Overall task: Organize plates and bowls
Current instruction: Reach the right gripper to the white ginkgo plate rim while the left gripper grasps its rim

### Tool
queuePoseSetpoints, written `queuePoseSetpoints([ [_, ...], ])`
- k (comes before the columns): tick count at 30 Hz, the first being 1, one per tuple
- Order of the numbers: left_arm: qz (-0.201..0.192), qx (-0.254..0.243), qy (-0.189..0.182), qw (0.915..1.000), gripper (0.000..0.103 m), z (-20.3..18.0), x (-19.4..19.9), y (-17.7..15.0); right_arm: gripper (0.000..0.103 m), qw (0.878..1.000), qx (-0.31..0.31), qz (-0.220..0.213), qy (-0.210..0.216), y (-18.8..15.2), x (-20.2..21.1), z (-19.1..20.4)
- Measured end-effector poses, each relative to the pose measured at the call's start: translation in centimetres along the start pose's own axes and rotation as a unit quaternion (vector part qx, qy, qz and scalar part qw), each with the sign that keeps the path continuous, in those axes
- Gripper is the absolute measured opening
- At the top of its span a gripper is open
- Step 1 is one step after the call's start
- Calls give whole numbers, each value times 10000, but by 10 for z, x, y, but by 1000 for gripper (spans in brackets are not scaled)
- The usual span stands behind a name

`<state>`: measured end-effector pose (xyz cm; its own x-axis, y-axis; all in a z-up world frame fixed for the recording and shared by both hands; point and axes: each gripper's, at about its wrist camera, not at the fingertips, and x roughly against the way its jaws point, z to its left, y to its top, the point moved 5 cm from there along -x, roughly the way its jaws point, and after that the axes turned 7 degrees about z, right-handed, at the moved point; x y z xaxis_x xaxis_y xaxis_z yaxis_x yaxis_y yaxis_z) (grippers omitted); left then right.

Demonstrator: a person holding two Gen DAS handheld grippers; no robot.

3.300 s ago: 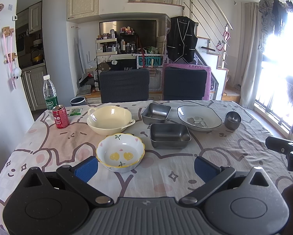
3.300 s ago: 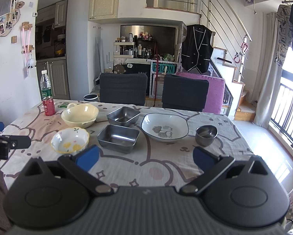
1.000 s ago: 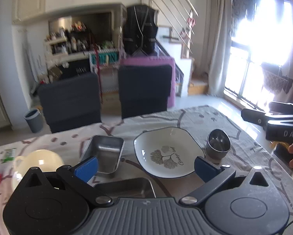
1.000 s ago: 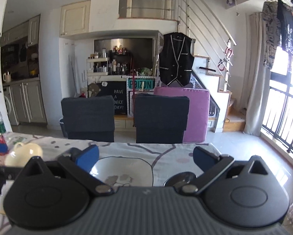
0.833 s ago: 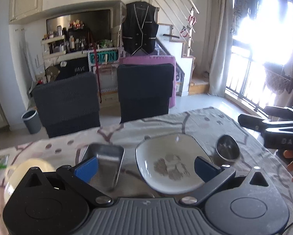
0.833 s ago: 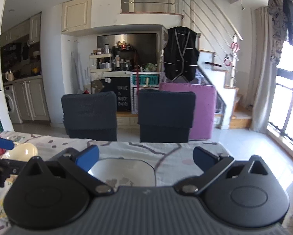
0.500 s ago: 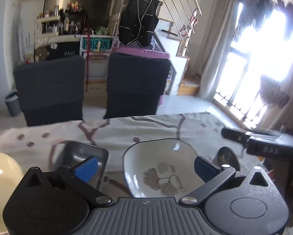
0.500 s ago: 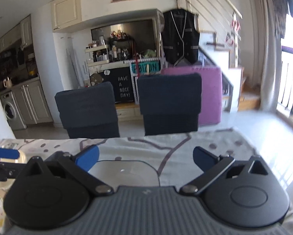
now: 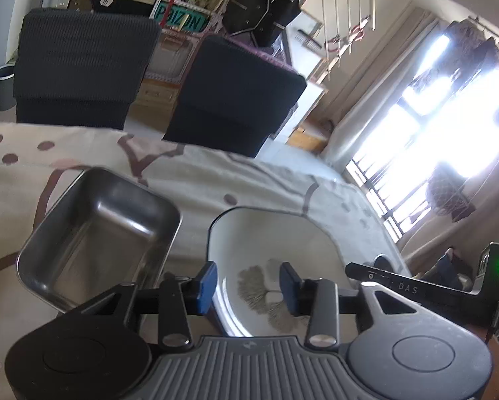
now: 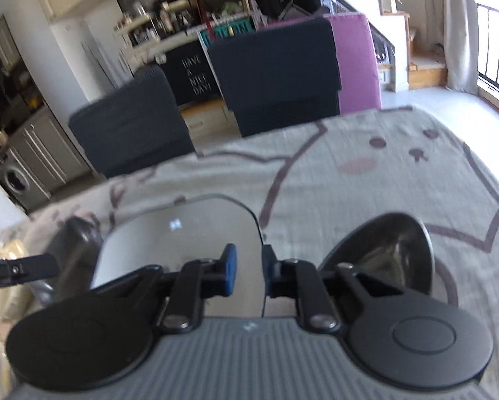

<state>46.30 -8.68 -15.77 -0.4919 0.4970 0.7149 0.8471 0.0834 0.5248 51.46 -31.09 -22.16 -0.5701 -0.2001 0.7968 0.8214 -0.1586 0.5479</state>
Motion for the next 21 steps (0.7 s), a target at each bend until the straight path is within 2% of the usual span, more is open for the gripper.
queuePoseSetpoints([
  [6,189,-56,276,9994,36,10,-13,-5,20,9974,323,44,-636,-14,-19,8],
  [9,267,-96,359,9990,36,11,-18,-6,14,9976,379,231,-537,-19,-29,12],
  [15,378,-281,418,9980,33,12,-28,-7,13,9965,427,457,-564,-29,-15,16],
  [18,514,-401,466,9968,25,11,-38,-8,13,9975,306,558,-316,-40,-8,11],
  [21,606,-528,576,9951,24,10,-46,-10,13,9984,136,547,-68,-44,-7,0],
])
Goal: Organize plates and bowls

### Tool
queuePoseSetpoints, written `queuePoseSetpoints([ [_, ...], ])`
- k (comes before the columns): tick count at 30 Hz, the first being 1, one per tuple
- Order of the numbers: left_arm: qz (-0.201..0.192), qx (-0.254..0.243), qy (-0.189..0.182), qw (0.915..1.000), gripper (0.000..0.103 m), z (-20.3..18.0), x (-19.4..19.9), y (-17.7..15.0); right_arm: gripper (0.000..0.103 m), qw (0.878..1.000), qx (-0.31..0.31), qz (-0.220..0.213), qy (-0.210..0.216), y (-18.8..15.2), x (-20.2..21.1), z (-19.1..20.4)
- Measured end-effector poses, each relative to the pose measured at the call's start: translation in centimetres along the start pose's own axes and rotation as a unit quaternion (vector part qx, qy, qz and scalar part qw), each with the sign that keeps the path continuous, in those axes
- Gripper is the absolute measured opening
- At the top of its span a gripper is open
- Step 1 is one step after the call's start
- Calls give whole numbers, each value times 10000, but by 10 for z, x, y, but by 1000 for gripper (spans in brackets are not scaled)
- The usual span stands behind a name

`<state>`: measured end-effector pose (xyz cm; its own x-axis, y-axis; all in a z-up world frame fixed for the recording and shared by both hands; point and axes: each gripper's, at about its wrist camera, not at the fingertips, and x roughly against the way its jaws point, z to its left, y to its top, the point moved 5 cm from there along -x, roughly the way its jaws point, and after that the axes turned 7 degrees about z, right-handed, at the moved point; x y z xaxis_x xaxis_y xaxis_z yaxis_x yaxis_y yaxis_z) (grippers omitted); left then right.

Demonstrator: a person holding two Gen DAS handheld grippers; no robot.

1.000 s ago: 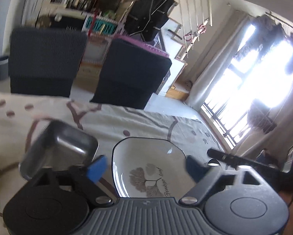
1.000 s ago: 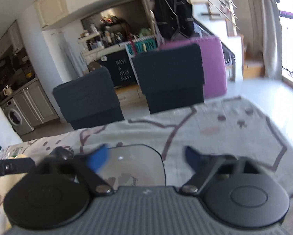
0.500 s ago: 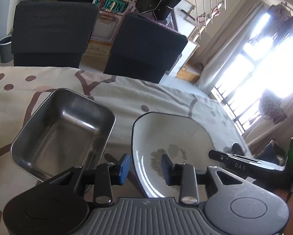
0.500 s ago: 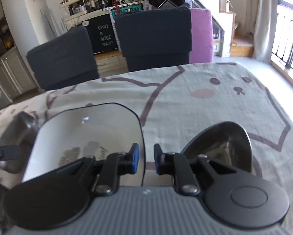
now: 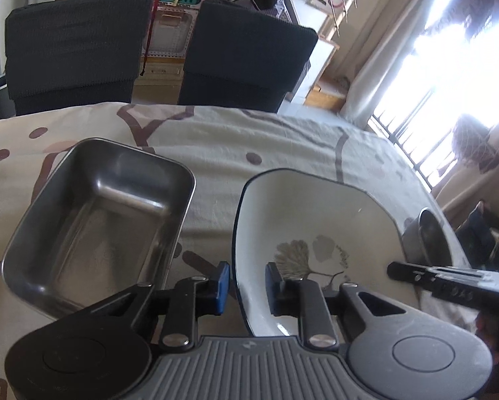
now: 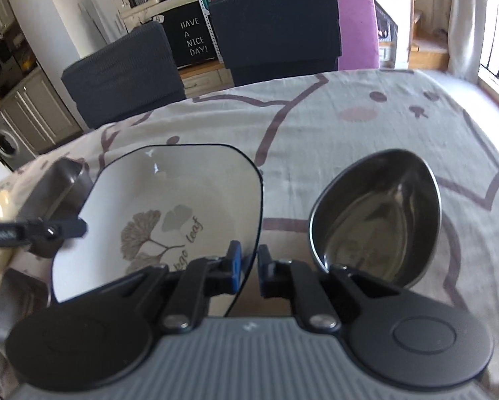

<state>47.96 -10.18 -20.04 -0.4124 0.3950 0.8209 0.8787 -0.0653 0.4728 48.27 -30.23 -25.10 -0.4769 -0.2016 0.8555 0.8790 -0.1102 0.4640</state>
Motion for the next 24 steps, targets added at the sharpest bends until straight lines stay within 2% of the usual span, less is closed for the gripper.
queuePoseSetpoints([
  [4,-34,-111,127,9999,24,-1,-6,2,15,9995,-206,-6,222,-5,-6,-5],
  [7,75,-233,246,9994,14,-2,-15,4,16,9996,-177,-54,202,-5,-9,-4],
  [15,52,-430,205,9989,13,-6,-11,2,14,9996,-194,-146,172,-9,-10,-3],
  [19,-94,-482,129,9987,13,-15,7,5,14,9993,-36,-355,116,-6,3,-1],
  [24,-370,-508,84,9980,13,-33,54,5,14,9970,-20,-750,190,1,42,4],
])
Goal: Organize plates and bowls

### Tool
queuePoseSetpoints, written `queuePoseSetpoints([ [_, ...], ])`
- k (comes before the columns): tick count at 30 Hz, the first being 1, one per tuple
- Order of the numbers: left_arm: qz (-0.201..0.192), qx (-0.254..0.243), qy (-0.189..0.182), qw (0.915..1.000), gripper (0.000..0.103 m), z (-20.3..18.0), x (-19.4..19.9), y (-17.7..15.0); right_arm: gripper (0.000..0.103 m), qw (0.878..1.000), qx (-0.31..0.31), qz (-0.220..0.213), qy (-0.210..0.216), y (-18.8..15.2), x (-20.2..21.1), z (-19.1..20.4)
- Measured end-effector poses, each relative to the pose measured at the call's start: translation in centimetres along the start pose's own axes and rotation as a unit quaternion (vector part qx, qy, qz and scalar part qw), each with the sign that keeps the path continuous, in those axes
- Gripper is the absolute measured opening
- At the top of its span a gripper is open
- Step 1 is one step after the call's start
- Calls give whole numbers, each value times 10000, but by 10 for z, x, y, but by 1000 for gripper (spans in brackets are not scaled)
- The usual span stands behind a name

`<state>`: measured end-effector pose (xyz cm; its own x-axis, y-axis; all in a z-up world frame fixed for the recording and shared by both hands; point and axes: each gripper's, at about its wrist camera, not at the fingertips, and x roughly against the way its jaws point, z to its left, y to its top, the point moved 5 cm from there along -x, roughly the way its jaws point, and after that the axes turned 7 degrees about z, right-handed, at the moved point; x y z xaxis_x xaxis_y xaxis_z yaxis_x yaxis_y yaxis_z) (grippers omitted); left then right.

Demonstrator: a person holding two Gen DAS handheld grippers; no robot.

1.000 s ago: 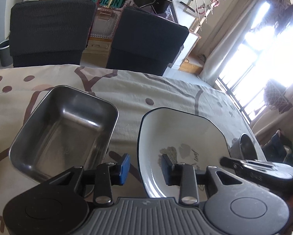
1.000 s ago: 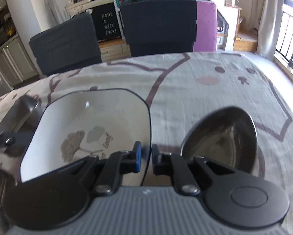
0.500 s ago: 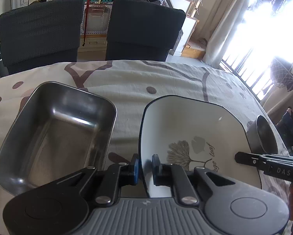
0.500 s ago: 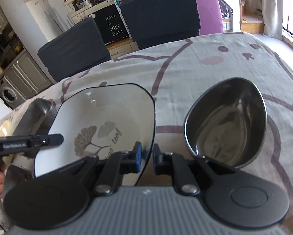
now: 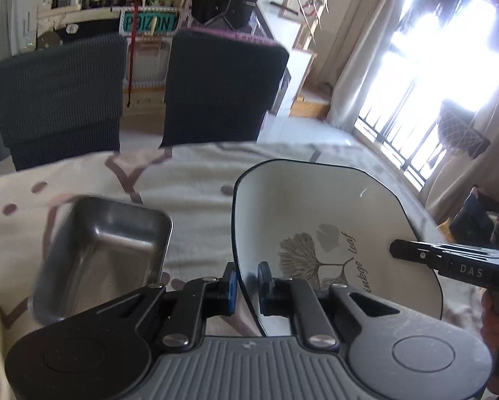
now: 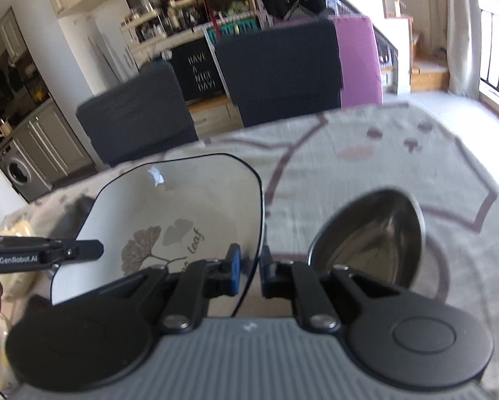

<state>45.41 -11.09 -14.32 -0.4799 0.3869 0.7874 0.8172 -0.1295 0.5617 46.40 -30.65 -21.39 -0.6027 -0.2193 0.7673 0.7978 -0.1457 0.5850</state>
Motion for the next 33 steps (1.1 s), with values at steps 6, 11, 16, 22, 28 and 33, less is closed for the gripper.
queuePoseSetpoints([
  [6,-284,28,117,9995,13,-17,81,-17,14,9993,107,-242,276,1,63,22],
  [11,-414,239,142,9988,13,-25,143,-50,13,9984,300,-196,447,-10,119,52],
  [16,-352,432,265,9981,13,-33,179,-95,14,9986,398,261,236,-33,154,83],
  [22,63,795,-18,9968,13,-28,180,-151,14,9965,630,539,82,-75,167,95],
  [28,335,689,0,9971,13,-26,176,-179,14,9960,307,826,147,-113,159,88],
  [33,774,781,-36,9939,13,-21,158,-199,14,9923,336,1191,57,-140,146,86],
])
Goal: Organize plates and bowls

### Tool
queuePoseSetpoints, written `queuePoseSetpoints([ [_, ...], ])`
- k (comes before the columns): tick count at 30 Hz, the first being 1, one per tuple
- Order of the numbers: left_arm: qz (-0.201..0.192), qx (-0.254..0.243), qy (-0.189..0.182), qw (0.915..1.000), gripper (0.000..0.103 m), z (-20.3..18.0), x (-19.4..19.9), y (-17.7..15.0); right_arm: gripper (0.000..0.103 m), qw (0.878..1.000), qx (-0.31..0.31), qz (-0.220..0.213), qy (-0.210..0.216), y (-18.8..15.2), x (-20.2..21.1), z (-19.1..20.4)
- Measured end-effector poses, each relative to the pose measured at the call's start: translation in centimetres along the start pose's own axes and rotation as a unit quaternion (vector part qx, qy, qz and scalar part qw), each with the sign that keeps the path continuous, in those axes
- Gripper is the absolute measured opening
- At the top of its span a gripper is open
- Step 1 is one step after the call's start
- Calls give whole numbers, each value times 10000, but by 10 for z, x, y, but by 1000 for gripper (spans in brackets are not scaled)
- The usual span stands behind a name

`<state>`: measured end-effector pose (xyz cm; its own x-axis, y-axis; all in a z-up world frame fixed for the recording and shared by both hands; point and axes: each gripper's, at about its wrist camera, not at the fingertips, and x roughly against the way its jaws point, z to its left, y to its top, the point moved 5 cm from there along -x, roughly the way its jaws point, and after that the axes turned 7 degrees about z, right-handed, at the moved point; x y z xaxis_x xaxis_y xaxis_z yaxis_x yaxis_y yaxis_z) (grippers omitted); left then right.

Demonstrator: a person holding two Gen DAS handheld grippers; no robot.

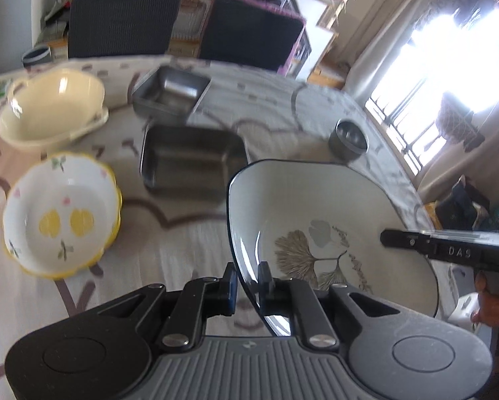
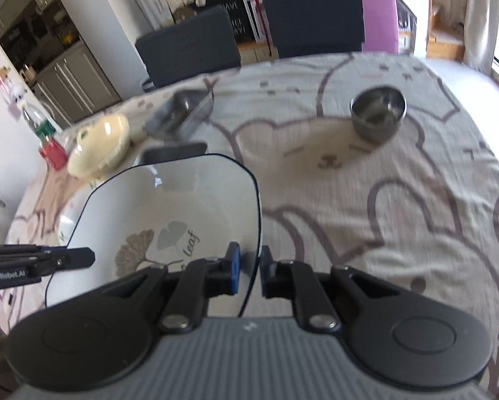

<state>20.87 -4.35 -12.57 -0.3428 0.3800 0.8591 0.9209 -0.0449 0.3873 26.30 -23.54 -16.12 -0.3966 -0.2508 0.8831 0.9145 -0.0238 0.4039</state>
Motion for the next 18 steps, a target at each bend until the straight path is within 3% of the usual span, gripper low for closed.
queuePoseSetpoints([
  [8,694,241,-62,9973,15,14,-39,-18,14,9980,154,572,-228,-14,-28,2],
  [18,913,303,25,9954,19,23,-77,-14,14,9939,431,762,-676,-14,-53,13],
])
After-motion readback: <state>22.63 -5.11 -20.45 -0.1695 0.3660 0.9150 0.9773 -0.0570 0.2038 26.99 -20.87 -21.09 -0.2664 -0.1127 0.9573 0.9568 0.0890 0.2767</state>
